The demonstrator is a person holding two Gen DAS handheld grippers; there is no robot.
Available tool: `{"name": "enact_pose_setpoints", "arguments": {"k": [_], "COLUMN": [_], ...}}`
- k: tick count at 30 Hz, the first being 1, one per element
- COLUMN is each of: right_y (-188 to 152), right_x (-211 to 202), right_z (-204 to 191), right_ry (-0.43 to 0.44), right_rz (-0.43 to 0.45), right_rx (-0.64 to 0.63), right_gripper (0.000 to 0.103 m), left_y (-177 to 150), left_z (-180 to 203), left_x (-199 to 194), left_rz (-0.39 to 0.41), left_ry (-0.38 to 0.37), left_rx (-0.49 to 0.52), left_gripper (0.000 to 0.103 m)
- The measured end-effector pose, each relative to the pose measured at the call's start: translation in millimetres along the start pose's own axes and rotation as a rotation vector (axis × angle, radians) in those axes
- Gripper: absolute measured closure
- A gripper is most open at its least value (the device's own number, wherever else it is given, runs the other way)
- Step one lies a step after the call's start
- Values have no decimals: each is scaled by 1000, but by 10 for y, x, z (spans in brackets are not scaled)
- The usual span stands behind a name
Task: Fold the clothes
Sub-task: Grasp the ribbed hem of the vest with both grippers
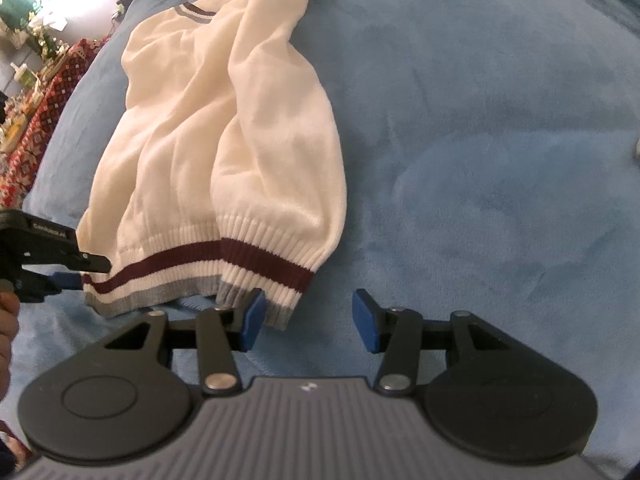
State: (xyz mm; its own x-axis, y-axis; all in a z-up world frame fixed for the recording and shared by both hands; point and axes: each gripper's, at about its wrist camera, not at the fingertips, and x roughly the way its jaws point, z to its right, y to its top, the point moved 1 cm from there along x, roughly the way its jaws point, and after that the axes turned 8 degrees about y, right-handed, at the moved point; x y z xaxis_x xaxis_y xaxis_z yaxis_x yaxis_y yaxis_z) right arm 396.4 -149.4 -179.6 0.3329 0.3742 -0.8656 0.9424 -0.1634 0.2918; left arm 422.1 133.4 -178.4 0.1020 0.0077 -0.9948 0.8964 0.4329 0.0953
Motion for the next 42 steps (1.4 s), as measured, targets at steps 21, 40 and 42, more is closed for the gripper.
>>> {"name": "enact_pose_setpoints", "arguments": {"k": [21, 40, 42], "right_y": [148, 319, 322], "right_x": [223, 259, 300], "right_z": [184, 601, 621], "right_ry": [125, 309, 301], "right_rz": [-13, 36, 34], "right_rx": [217, 364, 367], "right_gripper": [96, 64, 64], "left_y": [-329, -339, -369], "left_z": [-283, -252, -282], "left_x": [-73, -42, -30], "left_rz": [-71, -75, -80], "left_ry": [-143, -143, -143], "left_rx": [-56, -78, -86], "left_gripper": [72, 81, 78]}}
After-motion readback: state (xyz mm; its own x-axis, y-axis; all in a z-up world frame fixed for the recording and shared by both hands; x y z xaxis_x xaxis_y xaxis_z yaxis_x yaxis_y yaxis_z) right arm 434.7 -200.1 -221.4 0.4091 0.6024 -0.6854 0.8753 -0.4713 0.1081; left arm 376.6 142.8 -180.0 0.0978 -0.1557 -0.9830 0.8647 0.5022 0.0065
